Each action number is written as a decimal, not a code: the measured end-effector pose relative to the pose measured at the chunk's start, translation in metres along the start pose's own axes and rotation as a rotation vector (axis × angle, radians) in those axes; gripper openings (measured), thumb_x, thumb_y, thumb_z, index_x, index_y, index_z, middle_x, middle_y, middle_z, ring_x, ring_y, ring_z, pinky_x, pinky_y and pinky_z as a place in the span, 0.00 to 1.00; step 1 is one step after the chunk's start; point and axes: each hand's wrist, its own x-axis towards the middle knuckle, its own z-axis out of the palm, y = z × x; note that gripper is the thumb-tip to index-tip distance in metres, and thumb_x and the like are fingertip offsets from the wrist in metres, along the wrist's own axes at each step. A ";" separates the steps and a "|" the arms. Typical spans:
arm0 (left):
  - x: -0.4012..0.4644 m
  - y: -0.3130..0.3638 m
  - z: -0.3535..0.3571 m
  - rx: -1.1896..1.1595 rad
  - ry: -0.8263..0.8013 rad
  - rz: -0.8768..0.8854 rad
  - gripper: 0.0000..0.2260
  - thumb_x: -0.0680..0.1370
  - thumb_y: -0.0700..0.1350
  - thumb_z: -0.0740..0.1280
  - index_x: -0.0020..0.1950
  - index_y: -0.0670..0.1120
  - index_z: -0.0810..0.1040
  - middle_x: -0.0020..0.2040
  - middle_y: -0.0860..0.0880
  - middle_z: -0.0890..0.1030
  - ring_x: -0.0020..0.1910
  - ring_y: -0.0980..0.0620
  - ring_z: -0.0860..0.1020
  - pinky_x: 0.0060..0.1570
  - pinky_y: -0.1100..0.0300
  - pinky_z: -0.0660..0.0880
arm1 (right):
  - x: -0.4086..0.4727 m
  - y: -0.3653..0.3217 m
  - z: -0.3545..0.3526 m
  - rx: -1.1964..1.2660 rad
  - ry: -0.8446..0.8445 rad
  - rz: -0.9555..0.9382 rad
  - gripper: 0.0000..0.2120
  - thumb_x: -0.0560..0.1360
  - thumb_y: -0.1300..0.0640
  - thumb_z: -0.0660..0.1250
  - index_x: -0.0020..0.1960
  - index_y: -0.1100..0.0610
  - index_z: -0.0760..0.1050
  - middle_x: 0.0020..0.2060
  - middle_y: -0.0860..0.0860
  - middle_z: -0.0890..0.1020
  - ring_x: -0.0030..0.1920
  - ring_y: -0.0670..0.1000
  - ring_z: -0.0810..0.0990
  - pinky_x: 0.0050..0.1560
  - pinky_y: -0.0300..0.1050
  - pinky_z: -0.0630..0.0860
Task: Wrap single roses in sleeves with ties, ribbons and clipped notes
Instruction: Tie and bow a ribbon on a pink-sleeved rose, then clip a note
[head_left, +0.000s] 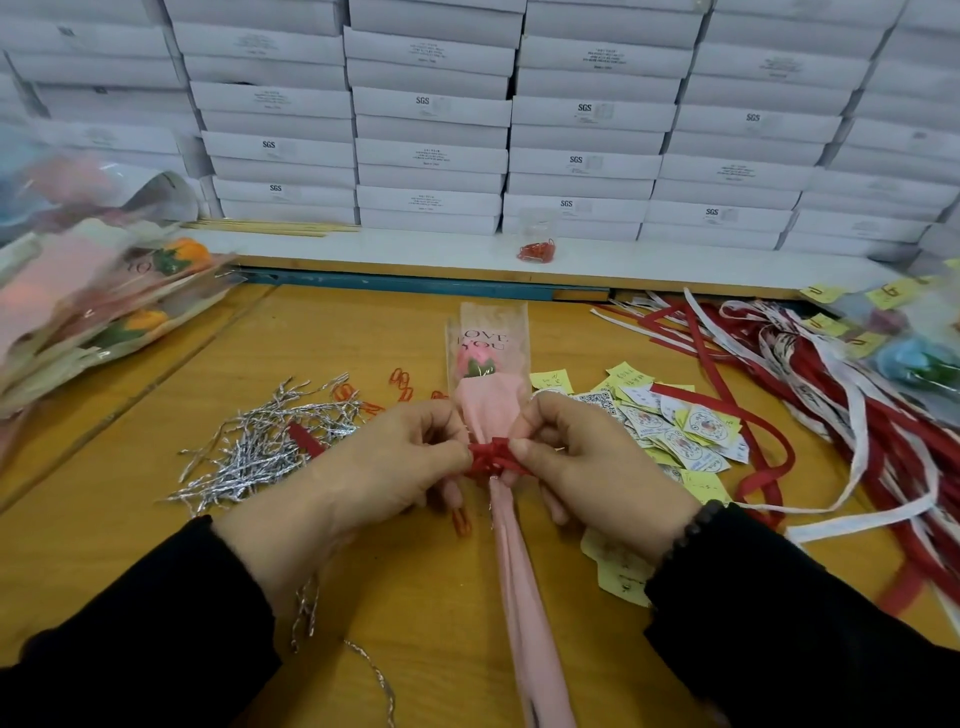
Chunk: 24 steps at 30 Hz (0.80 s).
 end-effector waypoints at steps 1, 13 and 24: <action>0.000 0.000 -0.002 0.011 0.011 -0.010 0.08 0.76 0.37 0.63 0.38 0.44 0.71 0.28 0.46 0.78 0.22 0.59 0.70 0.25 0.68 0.65 | 0.000 -0.001 -0.003 -0.031 -0.001 0.013 0.08 0.78 0.63 0.61 0.41 0.56 0.69 0.34 0.50 0.80 0.18 0.44 0.70 0.21 0.35 0.67; -0.001 0.002 -0.016 0.393 -0.067 0.024 0.09 0.73 0.40 0.66 0.33 0.46 0.71 0.31 0.49 0.71 0.29 0.54 0.68 0.30 0.64 0.66 | -0.002 -0.008 -0.028 -0.194 -0.211 0.211 0.07 0.77 0.60 0.64 0.40 0.52 0.73 0.28 0.49 0.77 0.26 0.45 0.72 0.26 0.37 0.67; -0.002 0.004 -0.021 0.648 -0.047 0.006 0.07 0.73 0.44 0.67 0.36 0.46 0.73 0.44 0.52 0.70 0.40 0.53 0.70 0.45 0.58 0.71 | -0.002 -0.007 -0.039 -0.360 -0.283 0.189 0.08 0.75 0.59 0.67 0.37 0.50 0.75 0.33 0.45 0.76 0.33 0.41 0.72 0.35 0.33 0.70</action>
